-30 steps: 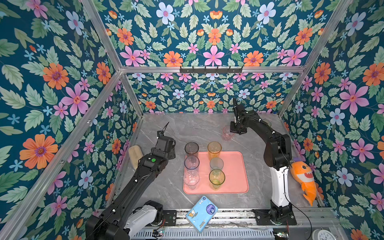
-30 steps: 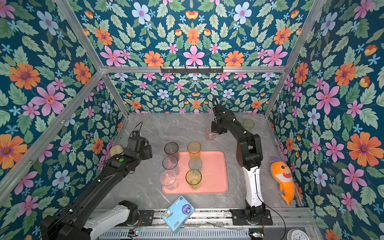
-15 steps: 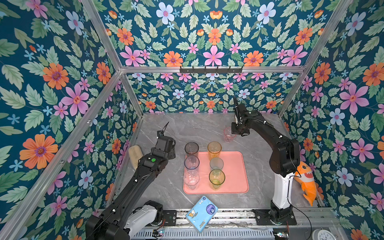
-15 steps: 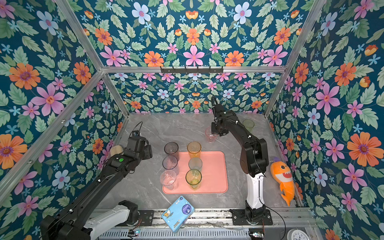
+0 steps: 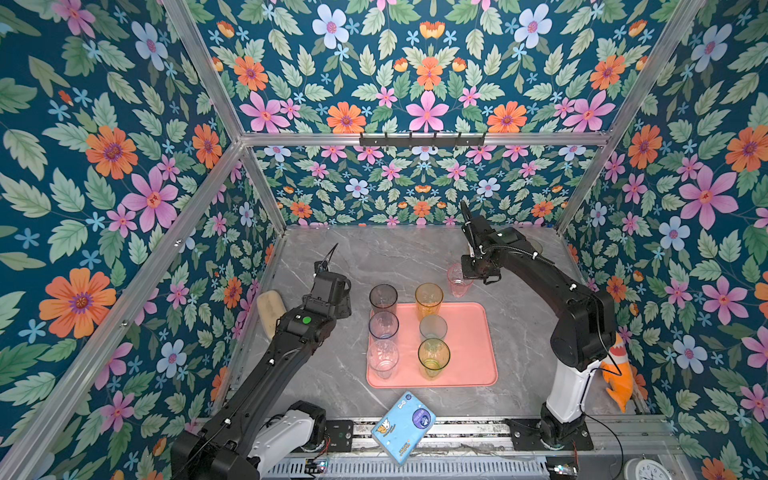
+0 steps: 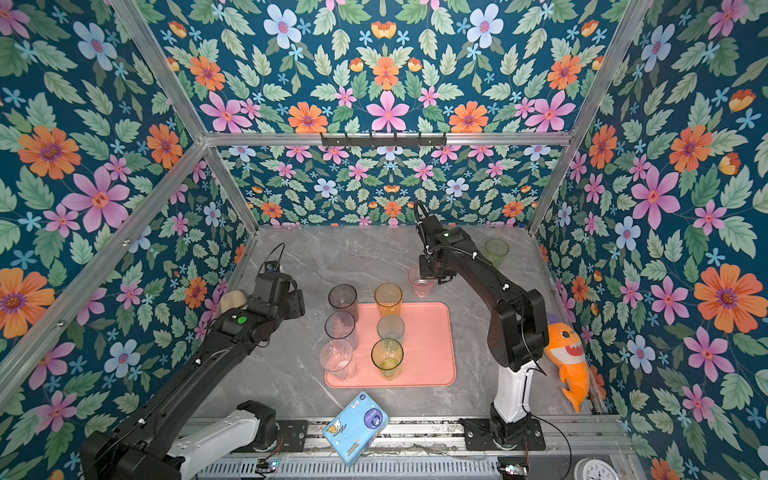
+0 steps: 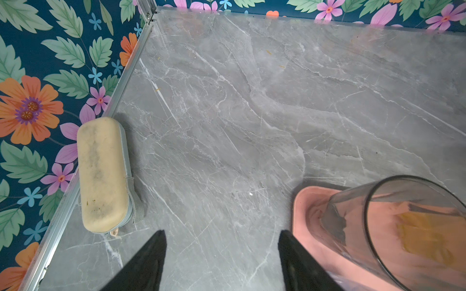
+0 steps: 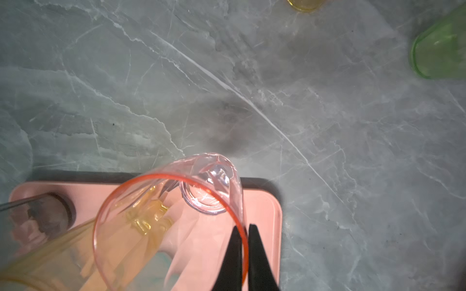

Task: Place the glasses into the tray
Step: 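Lift the pink glass with the right gripper and carry it to the tray, then lower the pink glass onto the tray corner beside the yellow glass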

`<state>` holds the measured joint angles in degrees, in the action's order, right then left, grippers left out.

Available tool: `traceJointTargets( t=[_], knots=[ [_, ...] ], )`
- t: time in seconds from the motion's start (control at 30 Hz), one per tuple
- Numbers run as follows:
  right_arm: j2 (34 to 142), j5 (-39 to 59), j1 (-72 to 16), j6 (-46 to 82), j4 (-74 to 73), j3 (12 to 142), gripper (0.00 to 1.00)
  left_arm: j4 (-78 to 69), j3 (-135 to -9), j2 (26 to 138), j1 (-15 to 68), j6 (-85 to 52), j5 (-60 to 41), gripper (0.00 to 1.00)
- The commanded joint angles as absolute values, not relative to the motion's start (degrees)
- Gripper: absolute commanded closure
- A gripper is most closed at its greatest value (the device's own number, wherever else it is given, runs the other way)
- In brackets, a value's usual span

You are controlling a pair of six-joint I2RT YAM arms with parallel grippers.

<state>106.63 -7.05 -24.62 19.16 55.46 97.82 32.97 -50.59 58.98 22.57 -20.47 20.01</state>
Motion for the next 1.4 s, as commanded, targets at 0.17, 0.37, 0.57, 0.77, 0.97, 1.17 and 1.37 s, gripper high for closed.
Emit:
traceJointTargets(
  t=[0.17,0.37,0.57,0.77,0.97,1.17,1.37],
  knots=[
    [102.63,-7.57,-25.68,21.53,54.38,90.61,1.0,32.08,-51.02,58.83,22.41,-20.32,19.86,0.27],
    [100.5,-6.24,-26.25,22.85,52.54,85.87,1.0,32.08,-50.98,58.84,22.41,-20.33,19.88,0.27],
    [99.27,-5.72,-26.89,23.78,51.35,83.42,1.0,31.83,-50.97,59.06,22.42,-20.46,19.38,0.27],
    [98.53,-5.26,-27.25,24.1,50.49,81.51,1.0,31.82,-50.98,59.14,22.41,-20.39,19.24,0.27],
    [97.6,-5.45,-27.25,24.56,49.6,79.55,1.0,31.82,-50.98,59.2,22.32,-20.42,18.9,0.27],
    [96.86,-6.3,-27.25,25.54,49.11,77.89,1.0,31.82,-50.73,58.89,22.34,-20.58,18.95,0.27],
    [96.31,-6.94,-27.25,26.1,48.05,76.25,1.0,31.73,-50.64,58.8,22.32,-20.75,18.84,0.27]
  ],
)
